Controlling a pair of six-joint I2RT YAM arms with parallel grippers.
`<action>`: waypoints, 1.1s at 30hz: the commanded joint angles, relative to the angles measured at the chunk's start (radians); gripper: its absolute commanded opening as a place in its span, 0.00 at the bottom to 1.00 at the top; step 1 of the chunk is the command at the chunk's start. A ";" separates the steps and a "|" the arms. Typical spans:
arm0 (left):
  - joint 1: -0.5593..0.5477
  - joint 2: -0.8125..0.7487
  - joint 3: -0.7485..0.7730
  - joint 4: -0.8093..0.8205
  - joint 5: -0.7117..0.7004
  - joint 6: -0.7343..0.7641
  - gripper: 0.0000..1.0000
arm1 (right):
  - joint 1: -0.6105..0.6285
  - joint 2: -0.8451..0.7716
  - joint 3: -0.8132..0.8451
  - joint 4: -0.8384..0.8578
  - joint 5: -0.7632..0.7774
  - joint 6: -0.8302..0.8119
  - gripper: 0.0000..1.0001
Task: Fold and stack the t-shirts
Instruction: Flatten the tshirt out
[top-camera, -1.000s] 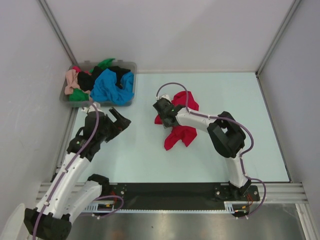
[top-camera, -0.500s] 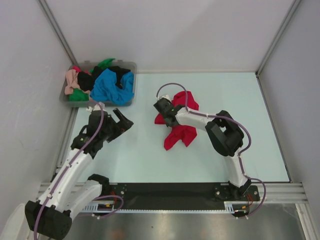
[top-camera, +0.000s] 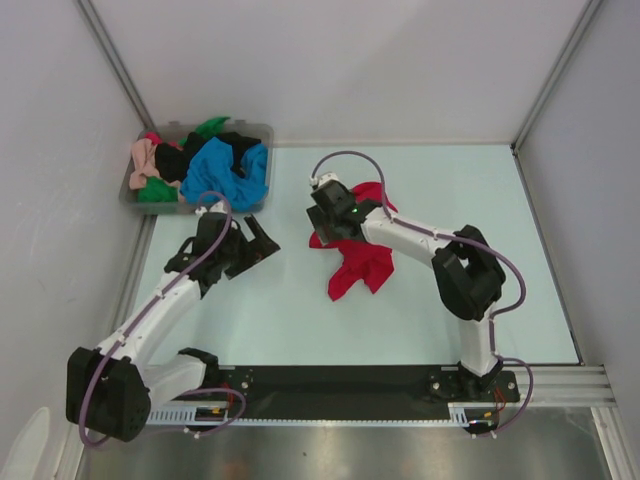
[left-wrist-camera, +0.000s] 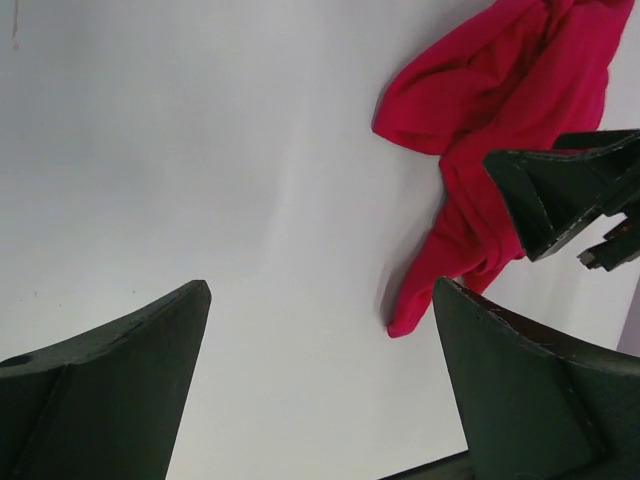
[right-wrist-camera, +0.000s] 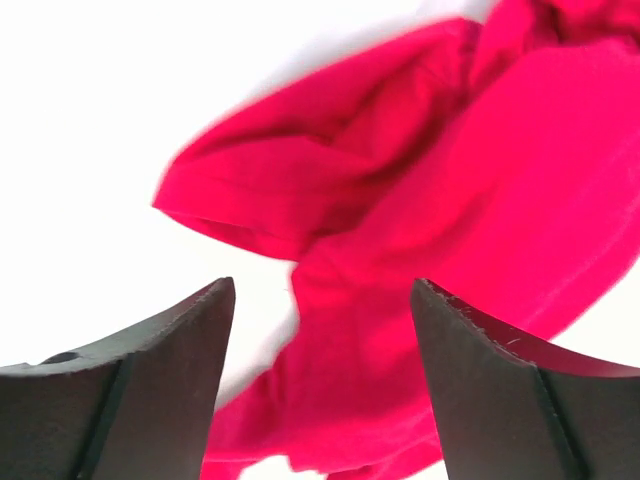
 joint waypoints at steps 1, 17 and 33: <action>0.008 0.026 0.039 0.052 0.023 0.045 0.99 | 0.054 0.054 0.081 -0.042 0.080 -0.007 0.78; 0.047 0.003 0.033 -0.003 0.009 0.076 1.00 | 0.013 0.199 0.097 -0.079 0.160 0.087 0.49; -0.117 0.351 0.191 0.309 0.009 0.030 0.97 | -0.111 -0.252 -0.075 0.036 -0.170 0.010 0.00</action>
